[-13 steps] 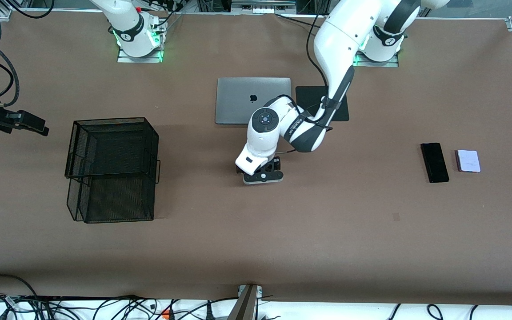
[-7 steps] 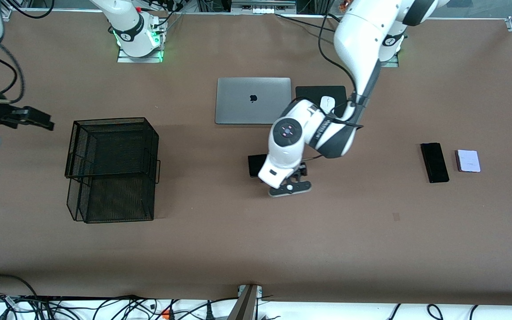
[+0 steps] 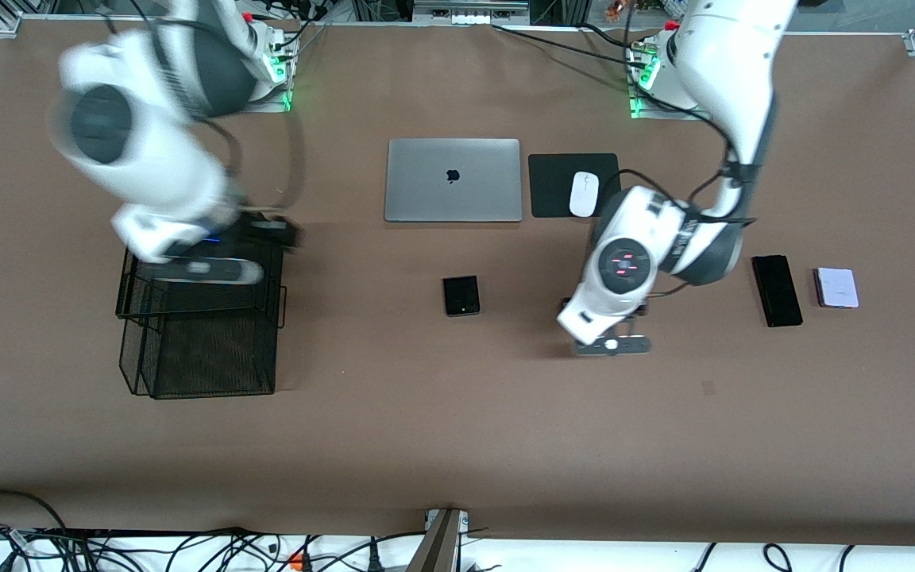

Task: Place phones with both arms
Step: 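Take the flip phone with the right gripper while the left gripper reaches the tall phone, then grasp the tall black phone with the left gripper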

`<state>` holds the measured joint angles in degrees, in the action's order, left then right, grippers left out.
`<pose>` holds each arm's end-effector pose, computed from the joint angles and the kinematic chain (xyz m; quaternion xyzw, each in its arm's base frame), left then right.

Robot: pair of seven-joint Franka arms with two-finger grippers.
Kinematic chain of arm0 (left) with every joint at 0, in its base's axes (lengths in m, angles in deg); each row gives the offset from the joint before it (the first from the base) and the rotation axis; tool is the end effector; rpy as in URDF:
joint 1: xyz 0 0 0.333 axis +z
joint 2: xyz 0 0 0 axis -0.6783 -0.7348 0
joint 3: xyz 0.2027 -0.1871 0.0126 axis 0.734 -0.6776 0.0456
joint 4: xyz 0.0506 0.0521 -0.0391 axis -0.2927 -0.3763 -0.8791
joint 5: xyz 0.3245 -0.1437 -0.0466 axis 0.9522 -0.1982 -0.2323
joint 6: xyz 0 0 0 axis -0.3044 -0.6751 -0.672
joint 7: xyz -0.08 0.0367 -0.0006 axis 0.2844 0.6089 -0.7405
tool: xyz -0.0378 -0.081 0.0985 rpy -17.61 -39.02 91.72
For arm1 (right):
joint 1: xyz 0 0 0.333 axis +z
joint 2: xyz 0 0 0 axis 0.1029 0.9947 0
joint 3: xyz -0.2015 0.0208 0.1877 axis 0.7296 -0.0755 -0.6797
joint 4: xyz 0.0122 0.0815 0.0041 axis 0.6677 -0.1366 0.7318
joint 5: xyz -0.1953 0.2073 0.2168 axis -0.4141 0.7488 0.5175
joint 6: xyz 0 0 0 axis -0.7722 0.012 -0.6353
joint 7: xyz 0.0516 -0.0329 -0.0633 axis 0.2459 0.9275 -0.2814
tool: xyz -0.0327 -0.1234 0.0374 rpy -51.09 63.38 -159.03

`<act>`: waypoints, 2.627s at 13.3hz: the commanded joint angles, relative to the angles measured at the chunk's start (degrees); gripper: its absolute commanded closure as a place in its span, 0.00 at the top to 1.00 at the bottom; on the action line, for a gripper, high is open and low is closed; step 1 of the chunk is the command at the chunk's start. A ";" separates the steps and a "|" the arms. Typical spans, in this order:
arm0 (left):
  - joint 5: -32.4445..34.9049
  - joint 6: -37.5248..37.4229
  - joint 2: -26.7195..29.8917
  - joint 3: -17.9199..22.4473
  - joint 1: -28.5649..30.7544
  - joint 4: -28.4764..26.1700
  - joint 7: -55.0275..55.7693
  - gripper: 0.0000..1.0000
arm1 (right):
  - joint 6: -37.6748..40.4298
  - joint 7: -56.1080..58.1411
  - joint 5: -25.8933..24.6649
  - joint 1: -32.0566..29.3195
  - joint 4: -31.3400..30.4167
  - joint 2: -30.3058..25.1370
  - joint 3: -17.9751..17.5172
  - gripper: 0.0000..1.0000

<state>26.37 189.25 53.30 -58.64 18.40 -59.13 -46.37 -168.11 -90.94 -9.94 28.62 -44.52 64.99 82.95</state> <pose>0.5730 -0.2182 0.2217 -0.9948 0.0079 0.0579 0.0831 0.5426 0.2622 0.4111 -0.9994 0.0231 0.0258 0.0050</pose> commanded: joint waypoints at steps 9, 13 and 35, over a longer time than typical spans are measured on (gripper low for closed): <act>5.39 3.67 12.56 -0.98 24.01 -14.32 -29.69 1.00 | -21.28 -10.84 -2.93 17.79 18.41 31.31 0.82 1.00; 4.96 8.06 11.33 -1.16 31.50 -15.98 -29.70 1.00 | -23.03 -9.60 -5.05 19.64 18.06 34.39 0.82 1.00; 2.31 35.32 9.22 -1.60 40.21 -34.71 -26.25 1.00 | -27.79 -10.22 -10.15 21.14 17.18 38.18 1.26 1.00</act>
<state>29.51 223.84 62.09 -59.56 56.57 -93.17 -67.82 -195.28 -100.86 -18.97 49.41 -28.17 102.46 83.95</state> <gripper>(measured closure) 0.000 0.000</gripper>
